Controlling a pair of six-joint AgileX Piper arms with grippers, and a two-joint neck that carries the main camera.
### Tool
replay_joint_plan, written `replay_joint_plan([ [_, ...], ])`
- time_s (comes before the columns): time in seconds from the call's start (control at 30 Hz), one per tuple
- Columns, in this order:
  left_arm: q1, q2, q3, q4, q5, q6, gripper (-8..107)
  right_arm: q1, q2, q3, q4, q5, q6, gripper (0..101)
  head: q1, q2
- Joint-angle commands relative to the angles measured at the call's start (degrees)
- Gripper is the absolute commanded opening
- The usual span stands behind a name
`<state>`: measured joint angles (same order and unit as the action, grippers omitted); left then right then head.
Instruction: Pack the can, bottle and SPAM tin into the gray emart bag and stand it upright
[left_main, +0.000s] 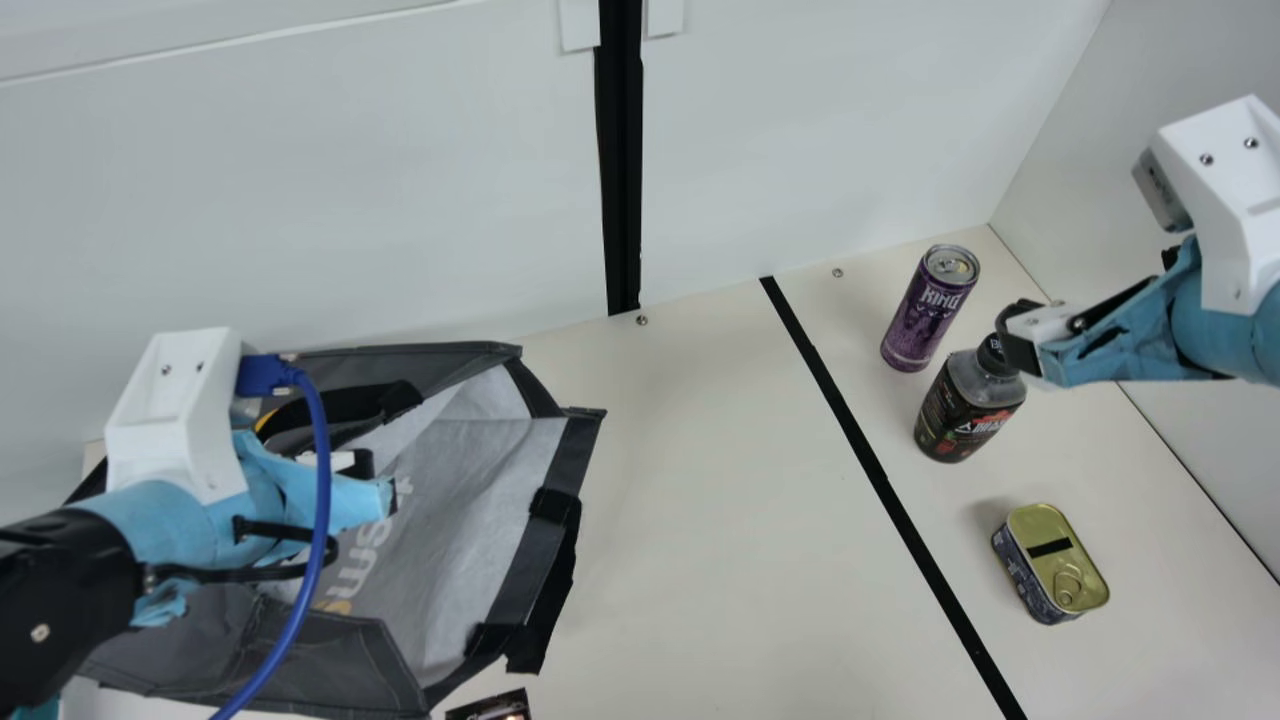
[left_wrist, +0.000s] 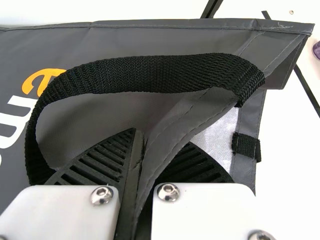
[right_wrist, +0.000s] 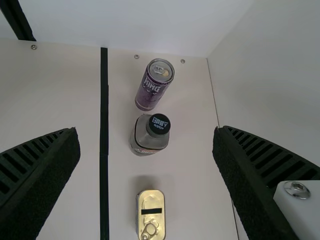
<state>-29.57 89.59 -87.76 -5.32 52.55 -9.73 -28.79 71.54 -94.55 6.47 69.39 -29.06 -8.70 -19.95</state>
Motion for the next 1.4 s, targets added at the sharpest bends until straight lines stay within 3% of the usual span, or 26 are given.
replay_joint_plan([
  [0.0,0.0,0.0,0.0,0.0,0.0,0.0,-8,0.1,1.1,-1.1,-0.4,0.5,0.7,95,-1.3,0.0],
  [0.6,0.0,0.0,0.0,0.0,0.0,0.0,-8,1.6,9.5,-4.4,-1.3,0.5,7.2,95,-1.3,0.0],
  [1.37,0.0,0.0,0.0,0.0,0.0,0.0,-8,0.9,23.7,-14.3,-2.5,0.5,8.0,95,-1.3,0.0],
])
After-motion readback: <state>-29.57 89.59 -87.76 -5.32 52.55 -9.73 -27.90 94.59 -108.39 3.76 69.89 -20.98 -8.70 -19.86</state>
